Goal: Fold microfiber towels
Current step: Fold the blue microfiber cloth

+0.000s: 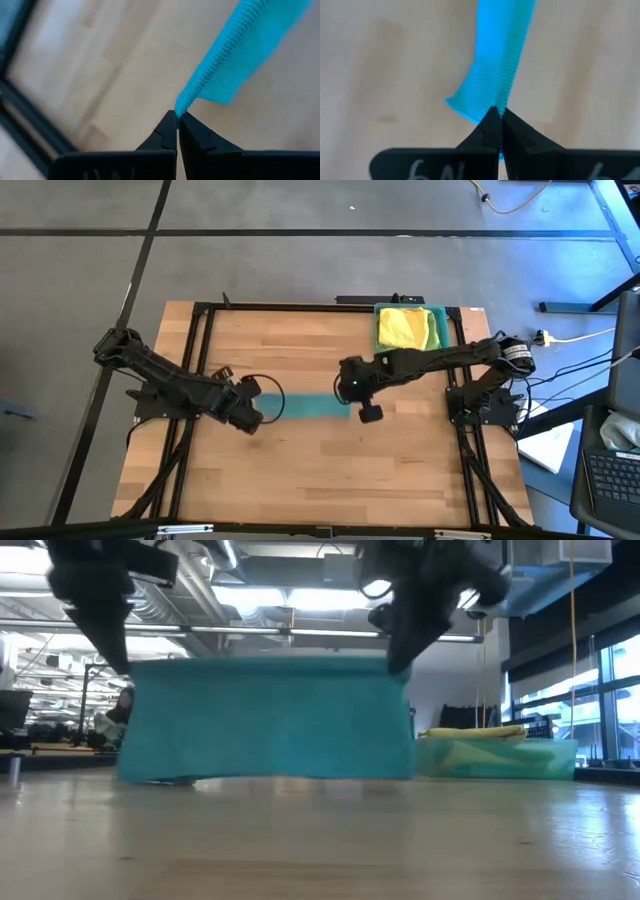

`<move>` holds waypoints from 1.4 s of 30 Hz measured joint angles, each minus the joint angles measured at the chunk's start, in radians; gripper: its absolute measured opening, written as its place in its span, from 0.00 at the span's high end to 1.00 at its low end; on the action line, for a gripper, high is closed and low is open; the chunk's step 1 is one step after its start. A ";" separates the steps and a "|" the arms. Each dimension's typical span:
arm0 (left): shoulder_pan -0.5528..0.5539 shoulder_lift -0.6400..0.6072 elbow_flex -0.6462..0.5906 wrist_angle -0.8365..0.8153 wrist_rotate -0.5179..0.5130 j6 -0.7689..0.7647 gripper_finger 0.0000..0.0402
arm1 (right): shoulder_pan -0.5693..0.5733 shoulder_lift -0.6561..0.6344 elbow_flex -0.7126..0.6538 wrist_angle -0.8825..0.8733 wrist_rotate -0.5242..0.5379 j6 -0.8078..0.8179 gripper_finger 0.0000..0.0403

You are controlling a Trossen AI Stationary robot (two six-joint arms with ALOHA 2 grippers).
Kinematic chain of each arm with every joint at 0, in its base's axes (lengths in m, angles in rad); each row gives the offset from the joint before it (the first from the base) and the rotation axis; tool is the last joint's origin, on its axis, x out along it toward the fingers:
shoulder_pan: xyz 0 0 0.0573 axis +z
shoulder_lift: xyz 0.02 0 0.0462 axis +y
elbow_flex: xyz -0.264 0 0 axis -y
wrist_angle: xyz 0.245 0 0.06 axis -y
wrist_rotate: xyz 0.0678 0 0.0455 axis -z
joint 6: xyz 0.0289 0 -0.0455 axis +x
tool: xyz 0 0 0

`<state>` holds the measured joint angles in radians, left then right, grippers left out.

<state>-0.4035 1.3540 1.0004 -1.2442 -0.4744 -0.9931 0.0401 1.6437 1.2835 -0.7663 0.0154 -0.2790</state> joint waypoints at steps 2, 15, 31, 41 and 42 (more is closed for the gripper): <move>0.040 0.000 0.000 -0.010 -0.019 0.048 1.00 | -0.019 0.017 0.000 0.005 0.099 0.001 0.98; 0.085 0.000 -0.002 0.077 0.106 0.125 1.00 | -0.028 0.068 -0.001 0.028 0.044 0.125 0.98; -0.246 0.006 0.001 0.147 0.110 -0.203 1.00 | 0.192 0.072 -0.170 0.179 -0.164 0.246 0.98; -0.136 -0.031 -0.003 -0.161 0.039 -0.189 1.00 | 0.127 0.056 -0.067 -0.032 0.410 0.119 0.98; -0.123 -0.046 -0.003 -0.151 0.027 -0.185 1.00 | 0.115 0.049 -0.048 -0.028 0.388 0.124 0.98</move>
<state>-0.5268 1.3077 0.9974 -1.3952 -0.4471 -1.1781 0.1555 1.6928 1.2350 -0.7940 0.4030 -0.1552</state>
